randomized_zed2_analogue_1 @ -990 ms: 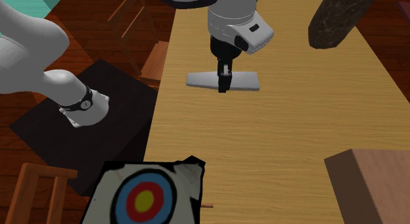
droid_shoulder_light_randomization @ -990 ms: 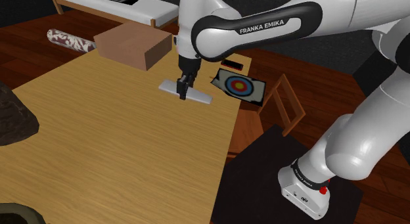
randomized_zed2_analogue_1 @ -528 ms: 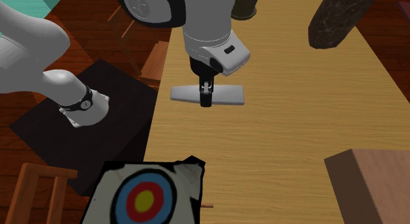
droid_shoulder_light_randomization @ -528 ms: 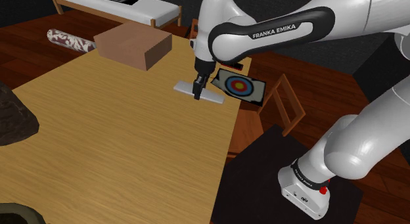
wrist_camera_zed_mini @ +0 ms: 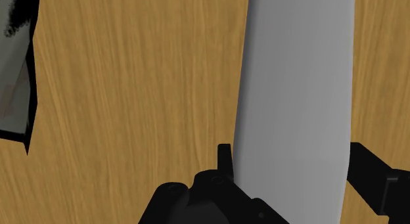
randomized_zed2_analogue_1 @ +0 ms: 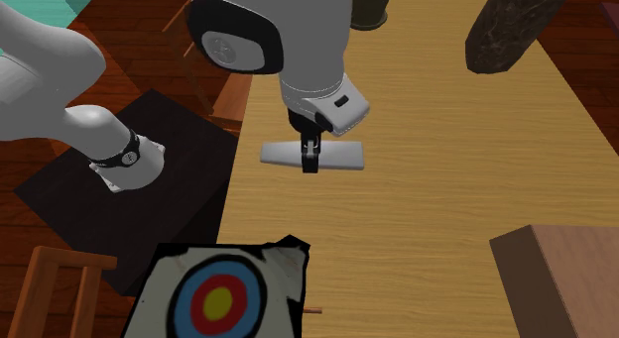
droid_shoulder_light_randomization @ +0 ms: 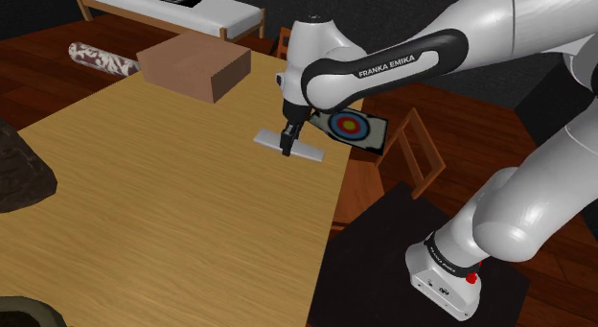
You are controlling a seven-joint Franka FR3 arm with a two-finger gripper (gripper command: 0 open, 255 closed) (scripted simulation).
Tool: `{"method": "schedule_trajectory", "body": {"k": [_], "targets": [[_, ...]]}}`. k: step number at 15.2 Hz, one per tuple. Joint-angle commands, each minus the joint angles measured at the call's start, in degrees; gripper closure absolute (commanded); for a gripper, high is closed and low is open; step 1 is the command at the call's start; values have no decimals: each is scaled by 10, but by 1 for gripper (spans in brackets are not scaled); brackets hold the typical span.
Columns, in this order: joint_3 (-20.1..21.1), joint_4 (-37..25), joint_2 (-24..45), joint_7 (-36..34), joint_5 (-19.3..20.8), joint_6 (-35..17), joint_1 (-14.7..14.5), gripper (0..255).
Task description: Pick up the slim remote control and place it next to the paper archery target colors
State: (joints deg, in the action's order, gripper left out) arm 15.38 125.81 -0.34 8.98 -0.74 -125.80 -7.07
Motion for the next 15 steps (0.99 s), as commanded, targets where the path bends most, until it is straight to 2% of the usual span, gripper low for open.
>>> {"method": "schedule_trajectory", "body": {"k": [1,8,15], "targets": [[0,8,8,-2,2,-15,0,255],[0,30,39,-9,13,-67,-1,255],[0,30,39,-9,13,-67,-1,255]]}}
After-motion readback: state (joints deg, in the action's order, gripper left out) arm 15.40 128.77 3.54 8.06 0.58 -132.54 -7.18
